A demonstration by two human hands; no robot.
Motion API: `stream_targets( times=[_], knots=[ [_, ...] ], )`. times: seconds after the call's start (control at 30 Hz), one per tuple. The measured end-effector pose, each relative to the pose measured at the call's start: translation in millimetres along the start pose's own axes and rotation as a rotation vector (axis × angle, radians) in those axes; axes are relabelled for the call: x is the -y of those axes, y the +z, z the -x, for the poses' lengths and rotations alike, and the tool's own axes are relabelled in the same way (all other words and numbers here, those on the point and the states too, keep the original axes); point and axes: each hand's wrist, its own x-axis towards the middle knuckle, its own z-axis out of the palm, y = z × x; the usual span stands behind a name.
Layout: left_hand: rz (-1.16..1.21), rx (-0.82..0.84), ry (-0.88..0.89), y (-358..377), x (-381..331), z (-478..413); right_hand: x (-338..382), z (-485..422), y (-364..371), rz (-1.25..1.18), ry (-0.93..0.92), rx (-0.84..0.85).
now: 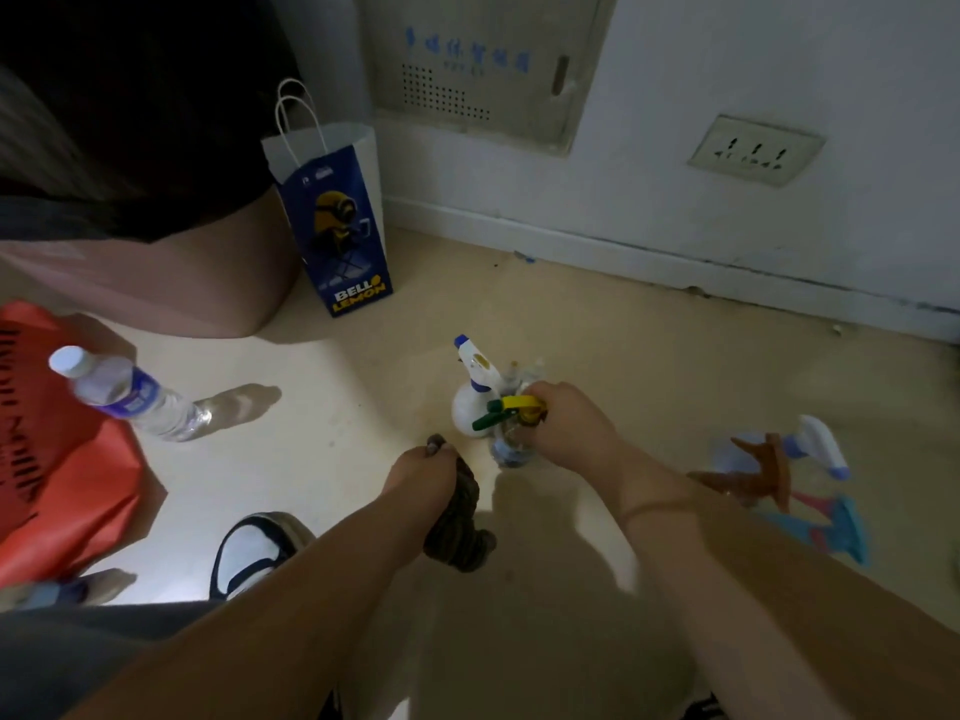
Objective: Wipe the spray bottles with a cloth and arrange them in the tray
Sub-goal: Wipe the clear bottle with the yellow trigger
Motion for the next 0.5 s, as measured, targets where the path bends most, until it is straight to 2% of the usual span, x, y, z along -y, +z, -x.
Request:
stream_targets(
  times=[0.27, 0.4, 0.5],
  knots=[
    [-0.043, -0.017, 0.043, 2.8, -2.0, -4.6, -9.1, 0.3, 2.5, 0.038, -0.079, -0.101],
    [0.026, -0.025, 0.077, -0.3, -3.2, 9.8, -13.0, 21.3, 1.0, -0.132, -0.062, -0.177],
    [0.094, 0.001, 0.151, -8.0, -10.6, 31.8, -7.1, 40.3, -15.7, -0.200, -0.017, -0.167]
  ],
)
